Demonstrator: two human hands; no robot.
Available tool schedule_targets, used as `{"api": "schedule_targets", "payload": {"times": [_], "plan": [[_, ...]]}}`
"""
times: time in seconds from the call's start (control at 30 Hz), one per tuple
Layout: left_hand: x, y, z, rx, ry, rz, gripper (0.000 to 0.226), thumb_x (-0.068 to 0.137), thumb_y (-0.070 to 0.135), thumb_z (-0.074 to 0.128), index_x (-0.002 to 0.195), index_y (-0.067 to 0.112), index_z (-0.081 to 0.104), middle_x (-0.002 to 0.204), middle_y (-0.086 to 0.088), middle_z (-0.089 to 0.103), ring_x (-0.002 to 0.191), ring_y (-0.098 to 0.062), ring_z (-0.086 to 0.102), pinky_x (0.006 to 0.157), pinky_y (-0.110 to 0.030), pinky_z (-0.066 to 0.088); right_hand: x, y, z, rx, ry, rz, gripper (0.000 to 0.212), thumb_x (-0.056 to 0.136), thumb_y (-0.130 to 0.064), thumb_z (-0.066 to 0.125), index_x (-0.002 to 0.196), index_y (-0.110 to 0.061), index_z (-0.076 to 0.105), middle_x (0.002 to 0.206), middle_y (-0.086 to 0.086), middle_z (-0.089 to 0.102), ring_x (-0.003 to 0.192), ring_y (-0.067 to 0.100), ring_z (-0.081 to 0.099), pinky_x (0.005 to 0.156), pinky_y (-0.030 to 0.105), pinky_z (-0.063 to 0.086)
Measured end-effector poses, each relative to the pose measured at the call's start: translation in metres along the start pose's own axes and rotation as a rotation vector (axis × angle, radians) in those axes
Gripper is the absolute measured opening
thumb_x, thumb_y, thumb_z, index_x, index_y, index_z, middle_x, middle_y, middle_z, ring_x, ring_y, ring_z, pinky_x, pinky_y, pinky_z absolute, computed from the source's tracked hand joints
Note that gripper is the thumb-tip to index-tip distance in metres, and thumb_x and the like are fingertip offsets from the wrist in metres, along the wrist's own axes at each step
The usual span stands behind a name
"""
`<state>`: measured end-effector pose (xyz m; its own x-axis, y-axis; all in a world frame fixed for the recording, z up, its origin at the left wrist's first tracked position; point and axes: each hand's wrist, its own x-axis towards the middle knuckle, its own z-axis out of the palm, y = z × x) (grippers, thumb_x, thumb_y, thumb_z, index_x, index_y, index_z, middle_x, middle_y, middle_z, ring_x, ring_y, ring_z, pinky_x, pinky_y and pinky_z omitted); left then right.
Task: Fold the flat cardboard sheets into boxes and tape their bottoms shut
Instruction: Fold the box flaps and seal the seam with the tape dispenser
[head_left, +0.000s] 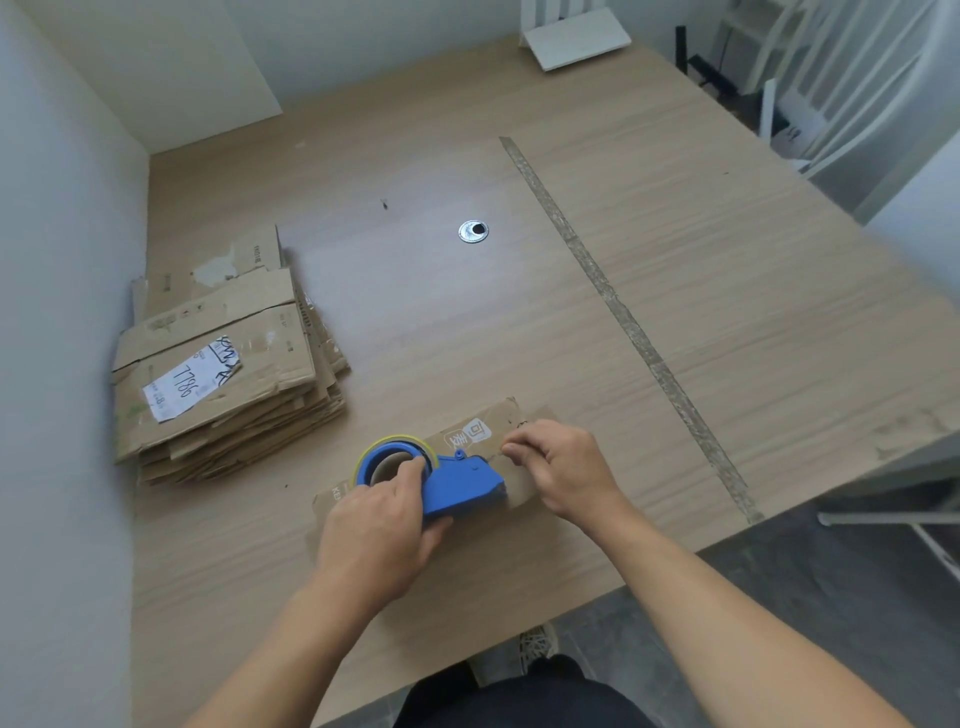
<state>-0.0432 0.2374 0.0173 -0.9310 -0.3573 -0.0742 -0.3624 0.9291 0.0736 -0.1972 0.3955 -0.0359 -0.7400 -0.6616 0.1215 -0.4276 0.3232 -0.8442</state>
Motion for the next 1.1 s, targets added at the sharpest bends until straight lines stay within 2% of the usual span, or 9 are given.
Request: {"api": "schedule_targets", "payload": {"times": [0.07,0.2,0.3,0.37,0.53,0.73,0.93,1.03,1.1], "plan": [[0.001,0.001,-0.001,0.013,-0.039,-0.015,0.051,0.092,0.057,0.053,0.128,0.022,0.044,0.104,0.005,0.068,0.090,-0.024,0.066,0.067,-0.034,0.038,0.001,0.002,-0.003,0.031,0.009,0.081,0.007,0.089,-0.015,0.069,0.088,-0.013,0.075,0.079,0.003,0.070,0.074,0.014,0.063,0.070,0.022,0.049],[0.002,-0.001,-0.004,0.073,-0.095,-0.037,0.045,0.094,0.058,0.048,0.122,0.023,0.041,0.106,0.006,0.067,0.093,-0.024,0.065,0.066,-0.034,0.035,0.014,0.011,-0.034,0.396,0.007,0.482,0.016,0.094,-0.009,0.065,0.080,-0.017,0.070,0.073,0.000,0.063,0.070,0.018,0.070,0.073,0.027,0.059],[0.003,0.002,-0.006,0.102,-0.109,-0.027,0.043,0.095,0.057,0.047,0.119,0.022,0.041,0.105,0.005,0.066,0.092,-0.024,0.064,0.066,-0.034,0.032,0.023,0.026,-0.050,0.344,-0.134,0.525,0.012,0.094,-0.012,0.065,0.083,-0.013,0.070,0.078,0.003,0.060,0.075,0.014,0.065,0.081,0.040,0.061],[0.002,0.003,-0.006,0.090,-0.095,-0.012,0.043,0.095,0.055,0.049,0.120,0.022,0.043,0.103,0.005,0.067,0.089,-0.024,0.064,0.065,-0.033,0.031,0.028,0.026,-0.051,0.358,-0.216,0.559,0.011,0.095,-0.013,0.063,0.085,-0.010,0.069,0.082,0.006,0.059,0.080,0.013,0.060,0.081,0.042,0.061],[0.000,0.003,-0.006,0.070,-0.070,-0.014,0.042,0.094,0.053,0.052,0.120,0.021,0.045,0.101,0.003,0.068,0.086,-0.024,0.064,0.065,-0.032,0.030,0.040,0.017,-0.043,0.411,-0.222,0.627,0.013,0.092,-0.014,0.067,0.081,-0.011,0.062,0.077,0.002,0.055,0.077,0.011,0.055,0.081,0.042,0.057],[-0.001,0.003,-0.005,0.038,-0.065,-0.029,0.043,0.093,0.053,0.054,0.121,0.022,0.045,0.101,0.005,0.068,0.085,-0.023,0.064,0.066,-0.031,0.030,0.036,0.023,-0.033,0.385,-0.253,0.688,0.015,0.096,-0.016,0.062,0.082,-0.012,0.059,0.084,0.004,0.055,0.078,0.011,0.056,0.084,0.045,0.057],[0.000,0.004,-0.005,0.019,-0.071,-0.043,0.043,0.092,0.052,0.057,0.120,0.021,0.047,0.099,0.003,0.068,0.086,-0.026,0.064,0.066,-0.033,0.030,0.034,0.027,-0.028,0.329,-0.286,0.727,0.015,0.098,-0.022,0.059,0.084,-0.016,0.060,0.091,0.005,0.055,0.083,0.014,0.054,0.078,0.041,0.054],[-0.001,0.001,-0.003,0.011,-0.060,-0.019,0.044,0.088,0.050,0.063,0.116,0.019,0.050,0.092,0.002,0.069,0.079,-0.028,0.065,0.063,-0.033,0.031,0.031,0.029,-0.021,0.398,-0.293,0.793,0.011,0.100,-0.026,0.056,0.098,-0.016,0.061,0.098,0.011,0.062,0.084,0.018,0.058,0.074,0.040,0.051],[-0.001,0.001,-0.003,0.018,-0.052,-0.013,0.045,0.089,0.051,0.063,0.118,0.019,0.050,0.094,0.002,0.069,0.080,-0.028,0.065,0.063,-0.033,0.032,0.026,0.030,-0.015,0.477,-0.266,0.860,0.020,0.099,-0.031,0.057,0.115,-0.020,0.058,0.108,0.008,0.067,0.087,0.019,0.062,0.077,0.040,0.053]]}}
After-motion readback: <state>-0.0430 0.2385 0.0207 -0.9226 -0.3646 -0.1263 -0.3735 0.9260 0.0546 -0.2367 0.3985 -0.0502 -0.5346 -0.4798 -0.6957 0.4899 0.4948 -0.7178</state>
